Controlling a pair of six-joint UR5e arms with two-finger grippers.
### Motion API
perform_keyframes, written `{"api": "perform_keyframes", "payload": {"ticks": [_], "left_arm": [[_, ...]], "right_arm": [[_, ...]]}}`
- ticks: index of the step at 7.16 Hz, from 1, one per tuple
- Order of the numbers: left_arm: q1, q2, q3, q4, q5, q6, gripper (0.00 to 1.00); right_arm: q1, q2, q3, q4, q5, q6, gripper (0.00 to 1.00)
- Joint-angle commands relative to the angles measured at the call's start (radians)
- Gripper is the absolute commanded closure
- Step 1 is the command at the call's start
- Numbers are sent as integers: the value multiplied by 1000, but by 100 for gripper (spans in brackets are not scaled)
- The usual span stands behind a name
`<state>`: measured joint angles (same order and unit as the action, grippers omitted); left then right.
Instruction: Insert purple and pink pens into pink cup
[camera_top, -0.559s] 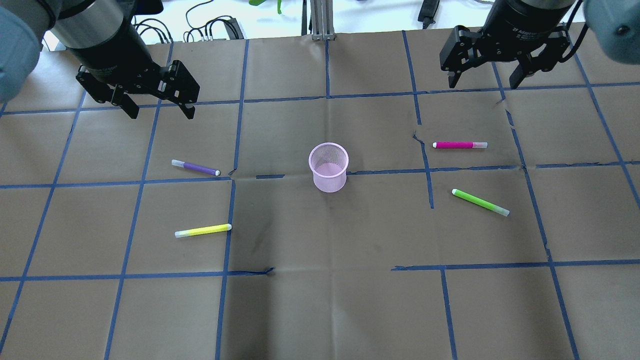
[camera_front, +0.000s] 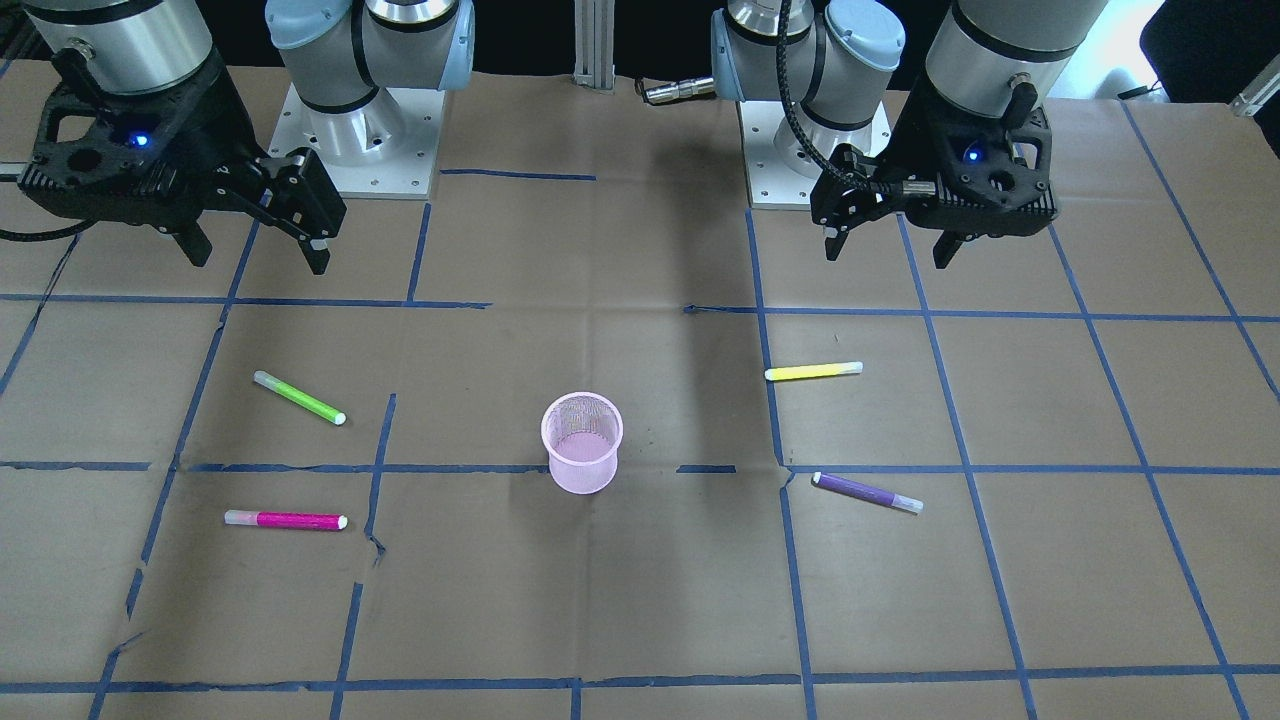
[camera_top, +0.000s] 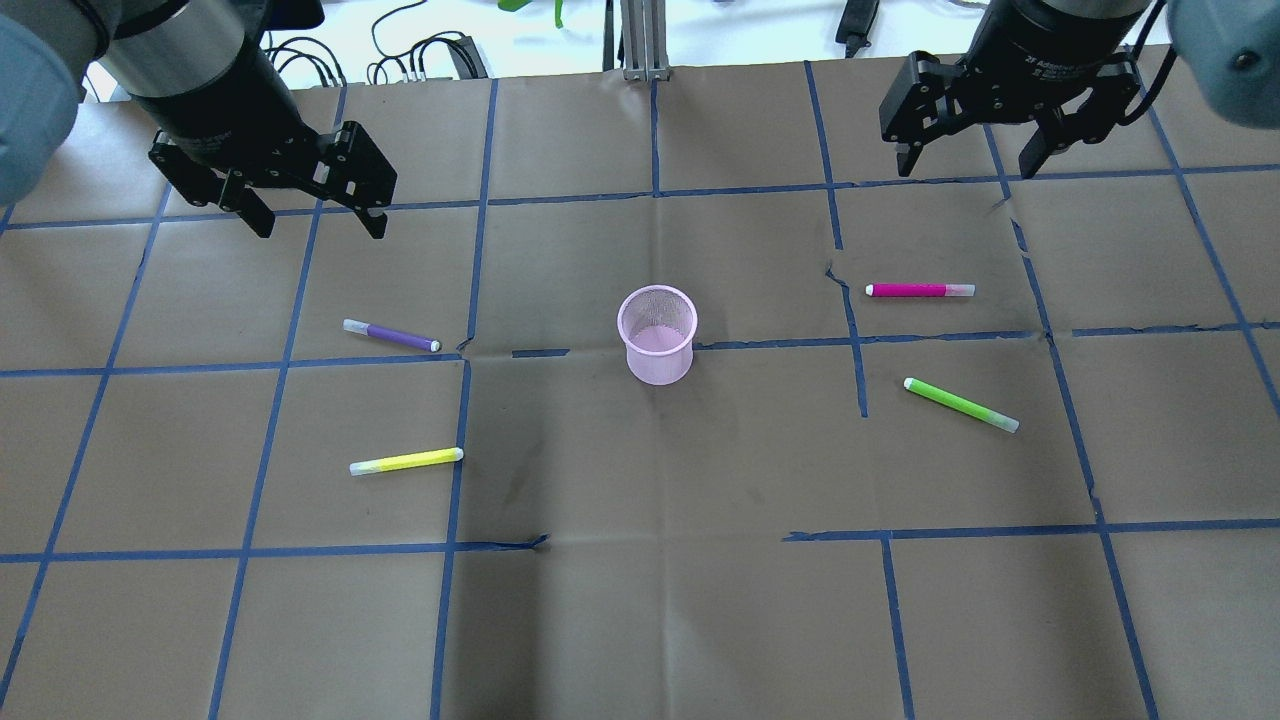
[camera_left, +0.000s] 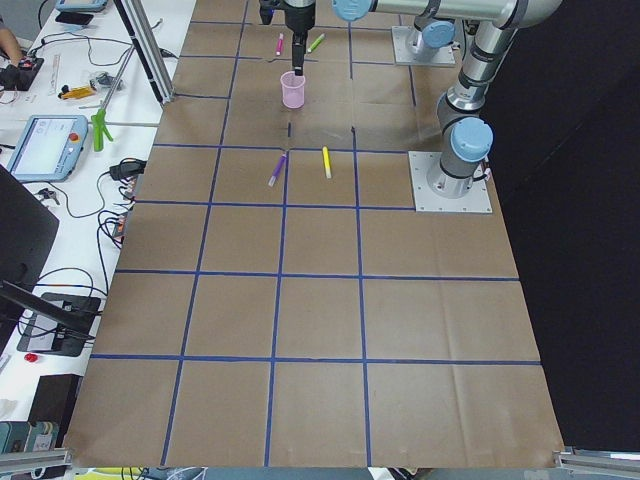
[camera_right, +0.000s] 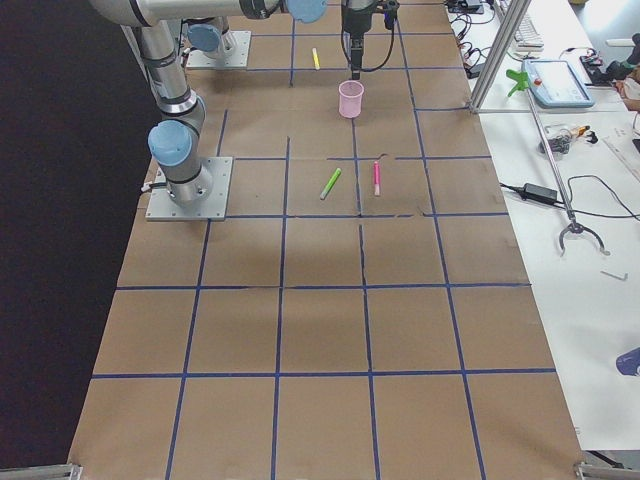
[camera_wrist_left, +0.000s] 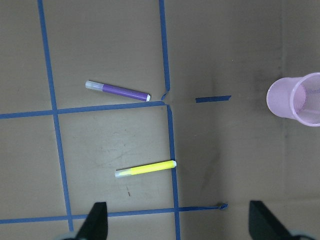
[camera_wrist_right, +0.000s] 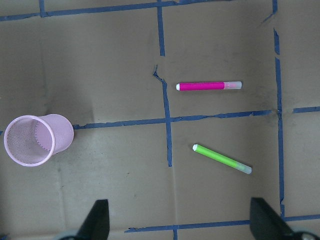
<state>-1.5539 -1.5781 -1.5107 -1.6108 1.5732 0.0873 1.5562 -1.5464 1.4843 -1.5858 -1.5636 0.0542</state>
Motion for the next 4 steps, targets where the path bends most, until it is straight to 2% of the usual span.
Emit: {"api": "perform_keyframes", "payload": {"ticks": [1,2,4], "left_arm": [[0,0,-2,8,2,-1,1],[2,1,1,9,2,0,1],[2,-20,1,15,7,0,1]], "right_arm": [[-4,2,1,0,1,-4,0],[-14,3,5,10,13,-35,0],[-21,34,37,-14,4,-369,0]]}}
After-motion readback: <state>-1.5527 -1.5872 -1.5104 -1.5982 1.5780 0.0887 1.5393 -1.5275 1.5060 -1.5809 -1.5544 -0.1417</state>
